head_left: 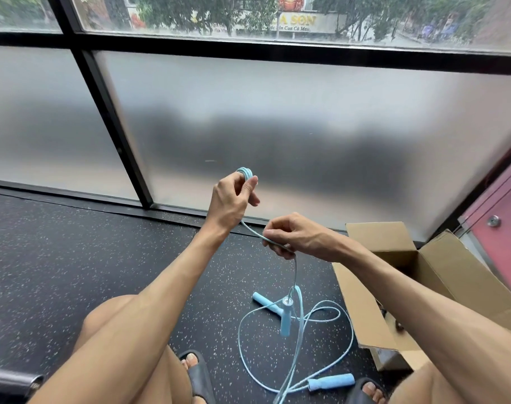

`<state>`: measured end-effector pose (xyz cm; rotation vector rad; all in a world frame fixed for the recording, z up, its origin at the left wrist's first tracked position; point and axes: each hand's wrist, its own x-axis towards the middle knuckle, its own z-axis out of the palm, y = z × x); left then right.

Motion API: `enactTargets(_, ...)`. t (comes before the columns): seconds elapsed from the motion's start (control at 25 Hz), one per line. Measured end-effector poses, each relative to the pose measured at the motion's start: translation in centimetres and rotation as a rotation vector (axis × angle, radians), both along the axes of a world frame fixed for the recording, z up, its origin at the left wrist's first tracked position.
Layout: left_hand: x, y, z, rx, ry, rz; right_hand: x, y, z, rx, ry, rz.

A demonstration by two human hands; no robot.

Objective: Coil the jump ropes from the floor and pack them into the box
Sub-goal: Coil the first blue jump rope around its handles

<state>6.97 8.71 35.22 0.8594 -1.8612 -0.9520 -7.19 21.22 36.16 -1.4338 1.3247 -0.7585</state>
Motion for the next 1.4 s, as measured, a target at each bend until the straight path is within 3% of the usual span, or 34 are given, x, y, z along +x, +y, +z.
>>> enactTargets(0.12,-0.1,0.2,-0.3,-0.027,-0.174,-0.077,-0.4,-0.1,0.6,-0.052,-0.045,-0.119)
enactTargets(0.36,-0.5,0.8,-0.1,0.252,-0.402,-0.378,-2.6,-0.5,1.1,-0.269,0.018,-0.357)
enactTargets(0.6,-0.1,1.8,1.3,0.667,-0.184,-0.585,-2.9,-1.1,0.1,-0.340,0.040,-0.453)
enactTargets(0.84,0.7,1.6,1.9,0.884,0.091,-0.727,-2.5,-1.2,-1.3,-0.159,-0.024,-0.383)
enactTargets(1.12,0.7,1.3,2.5,0.852,0.428,-0.680,-1.9,-0.4,-3.8,0.135,0.060,-0.199)
enactTargets(1.4,-0.2,0.8,1.8,0.653,0.523,-0.444,-0.6,0.0,-2.1,0.141,-0.171,-0.243)
